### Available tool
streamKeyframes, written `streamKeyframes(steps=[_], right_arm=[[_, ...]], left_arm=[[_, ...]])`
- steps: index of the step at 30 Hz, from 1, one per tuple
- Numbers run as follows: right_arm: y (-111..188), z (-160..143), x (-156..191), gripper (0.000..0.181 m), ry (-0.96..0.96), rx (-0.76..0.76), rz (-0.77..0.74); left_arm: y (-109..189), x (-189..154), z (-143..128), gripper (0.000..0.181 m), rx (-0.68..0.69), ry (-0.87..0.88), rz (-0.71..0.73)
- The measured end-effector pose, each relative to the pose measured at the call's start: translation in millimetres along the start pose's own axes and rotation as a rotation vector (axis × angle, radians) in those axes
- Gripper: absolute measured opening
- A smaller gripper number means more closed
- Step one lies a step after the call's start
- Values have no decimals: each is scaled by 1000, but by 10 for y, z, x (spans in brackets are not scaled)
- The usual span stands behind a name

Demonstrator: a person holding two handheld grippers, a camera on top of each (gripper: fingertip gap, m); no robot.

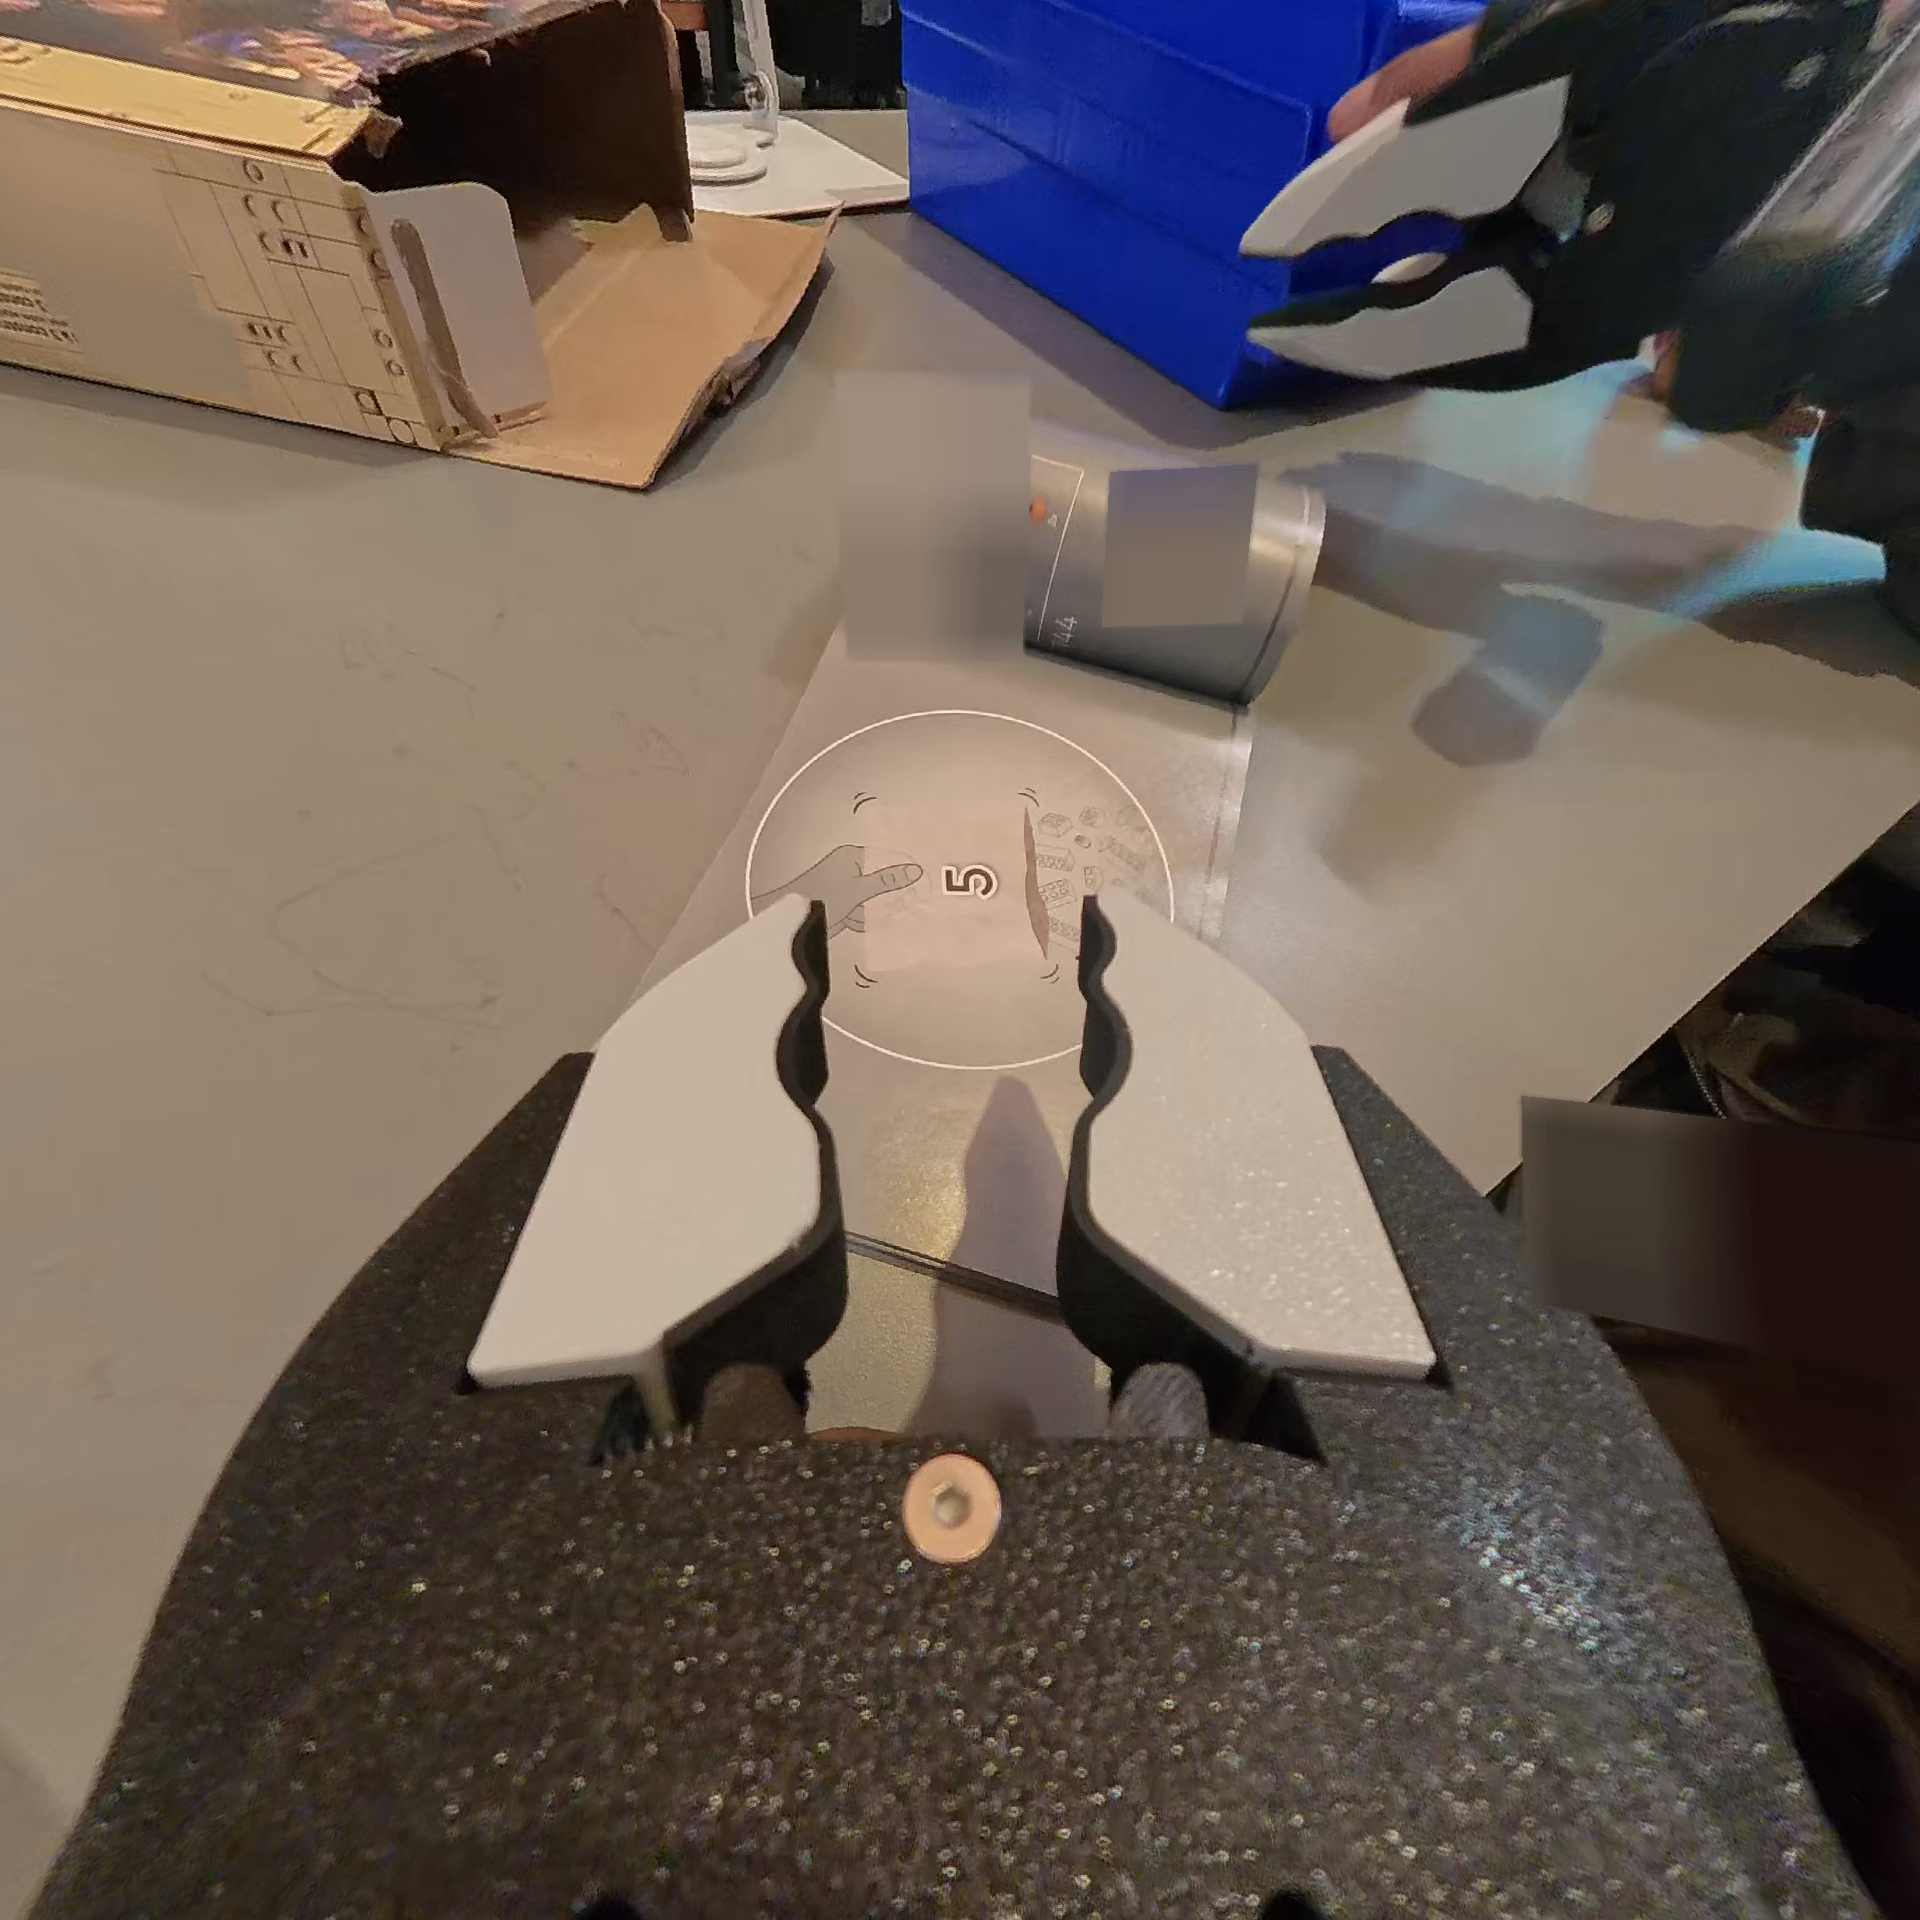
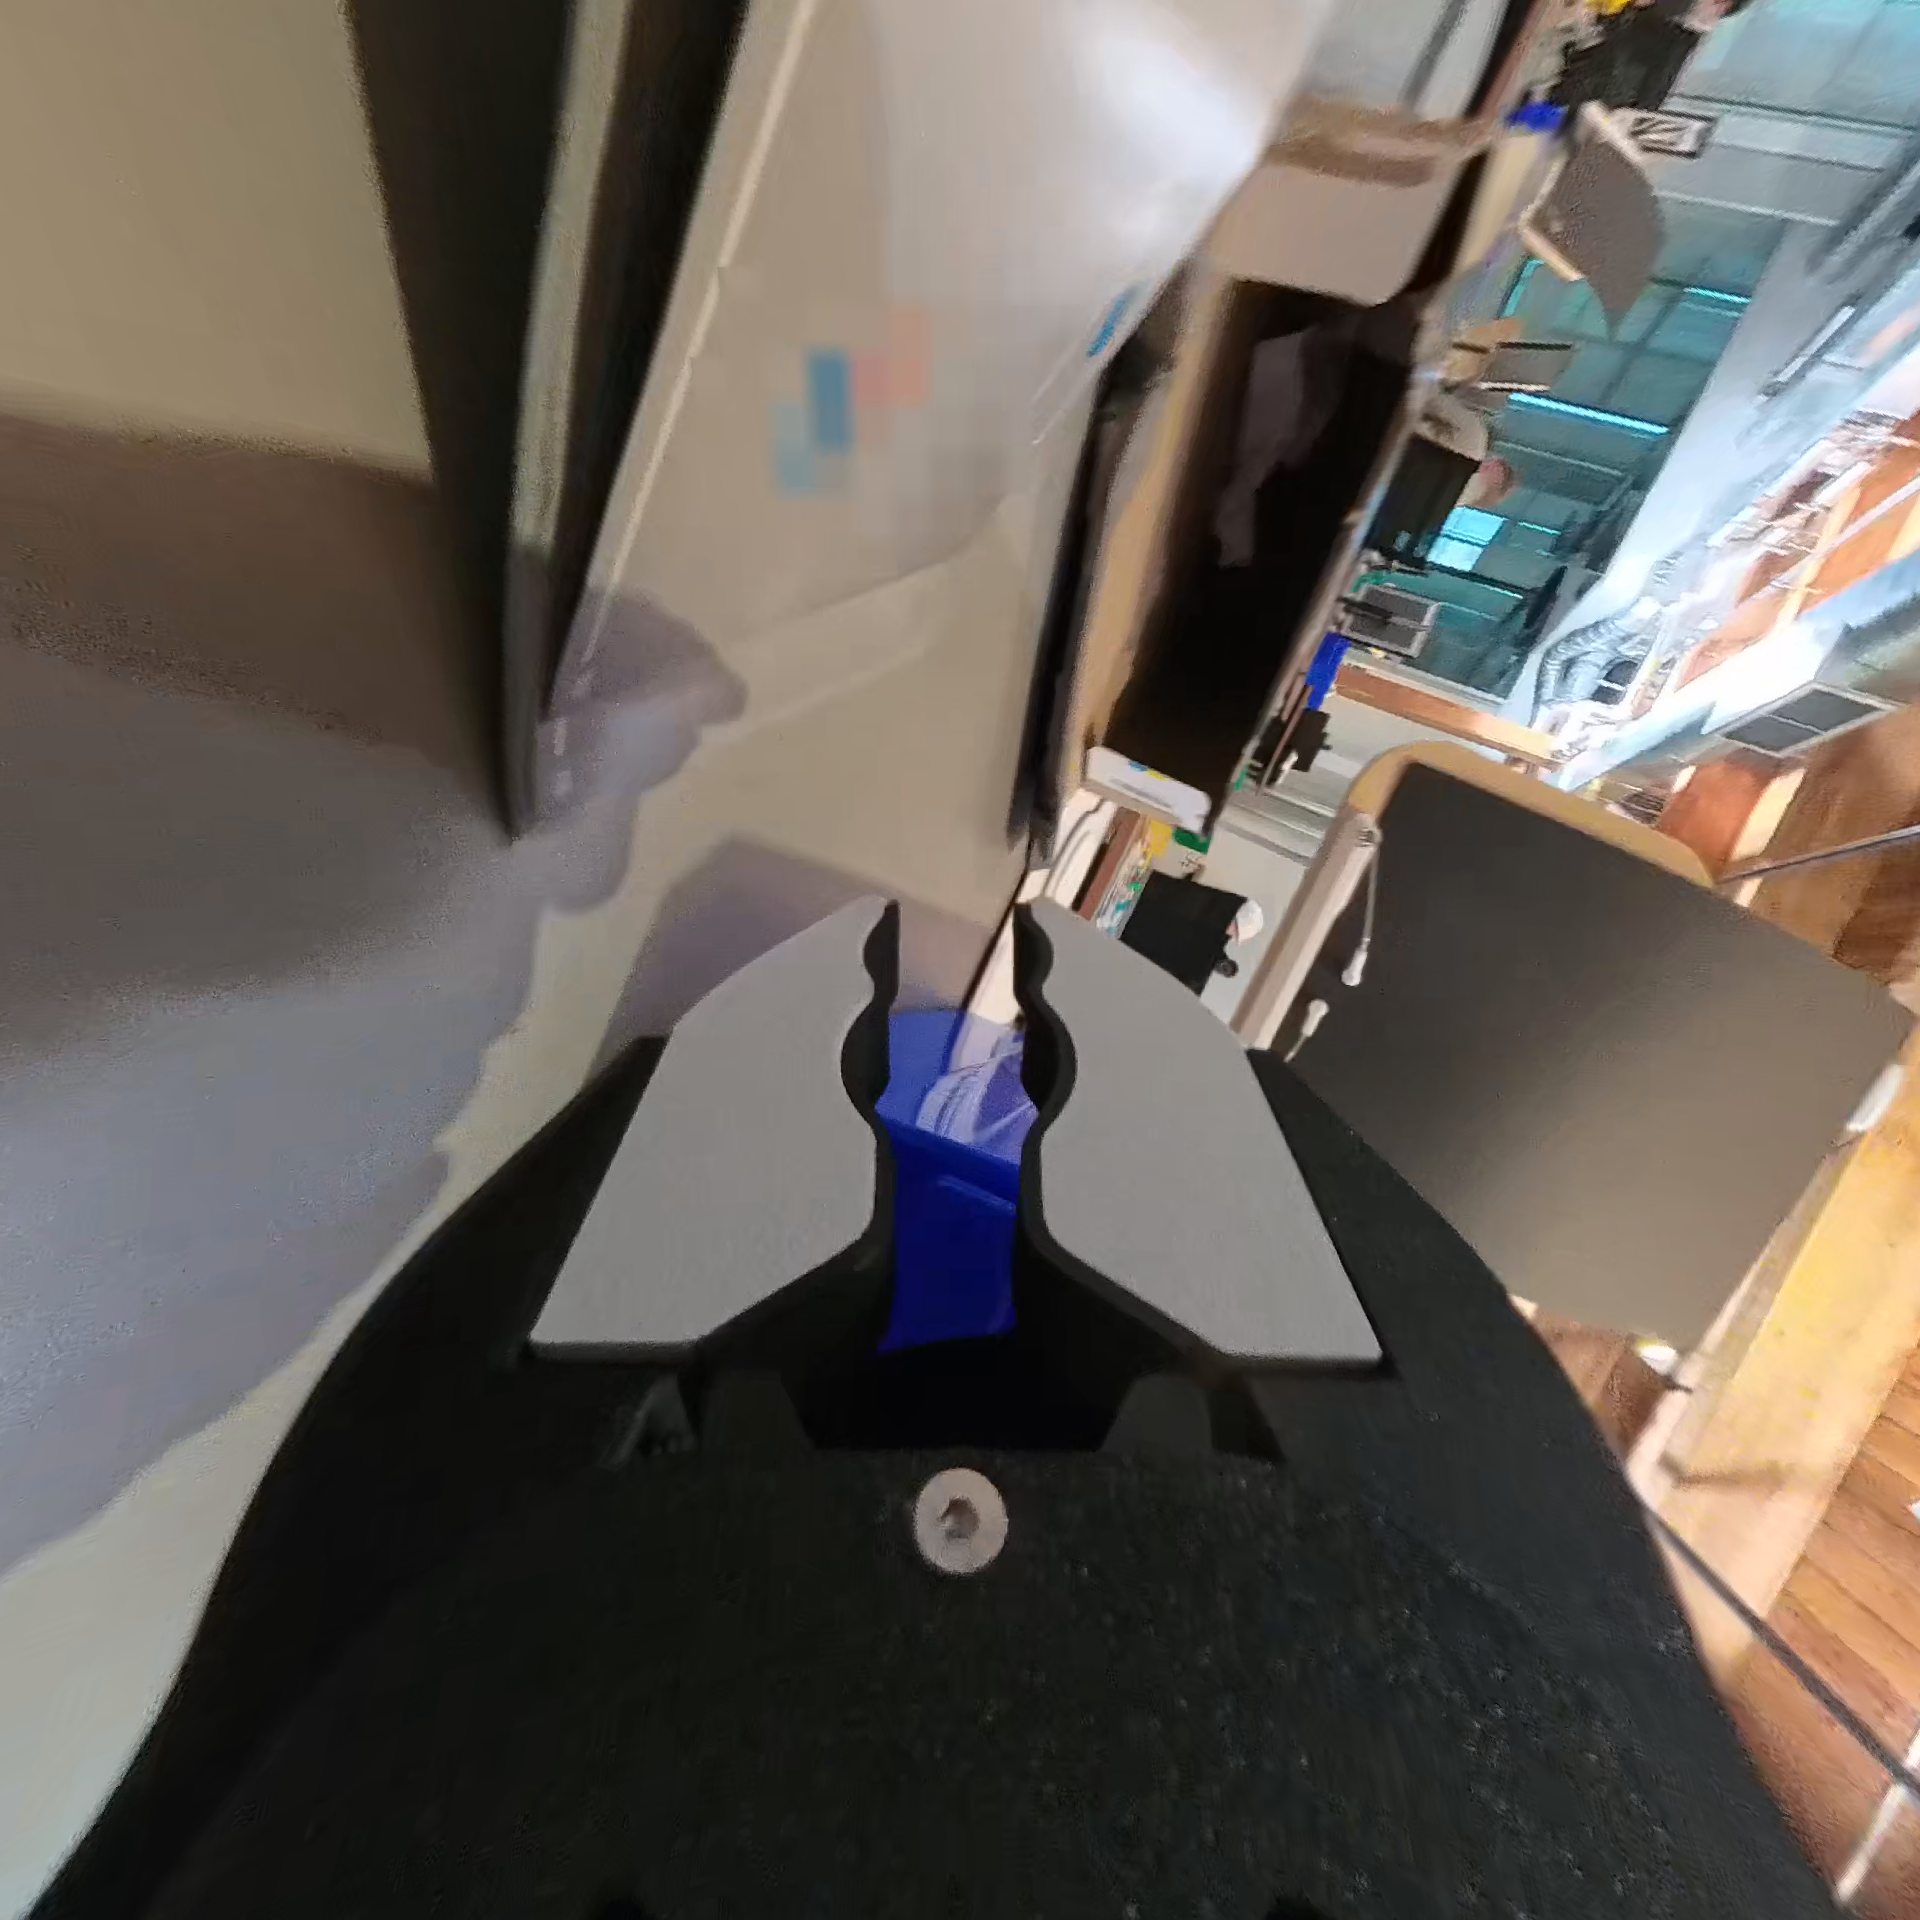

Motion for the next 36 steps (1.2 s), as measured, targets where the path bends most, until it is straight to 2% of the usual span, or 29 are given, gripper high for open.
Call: streamKeyframes(steps=[4, 8, 11, 14, 18, 21, 27, 32, 36], right_arm=[[270, 225, -199, 21, -143, -144, -34], [447, 711, -255, 21, -264, -396, 66], [509, 1198, -169, 23, -363, -613, 233], [518, 1626, -15, 31, -428, -756, 372], [501, 1967, 159, 34, -526, -883, 399], [458, 2056, 219, 35, -622, -922, 400], [427, 1979, 168, 24, -750, -936, 372], [431, 1971, 173, 18, -745, -936, 358], [442, 1962, 181, 16, -739, -940, 341]], left_arm=[[18, 6, 2, 46, -16, 8, -3], [47, 11, -8, 47, -19, 10, -5], [88, 34, -26, 47, -28, 19, 6], [141, 64, -48, 46, -45, 28, 18], [203, 110, -64, 47, -97, 49, 24], [236, 139, -62, 47, -130, 49, 42], [321, 213, 29, 46, -285, 19, 138], [377, 256, 199, 45, -482, -7, 201], [354, 285, 262, 43, -551, -57, 264]])
Point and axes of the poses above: each gripper's, where its closed fingertips meet, y back along the fingers, z out of its top, x = y × z across the jaws, the point moved 10 cm from there along y, back along the fingers, and after that the axes turned 6 degrees about -y, right-handed, at the moved point
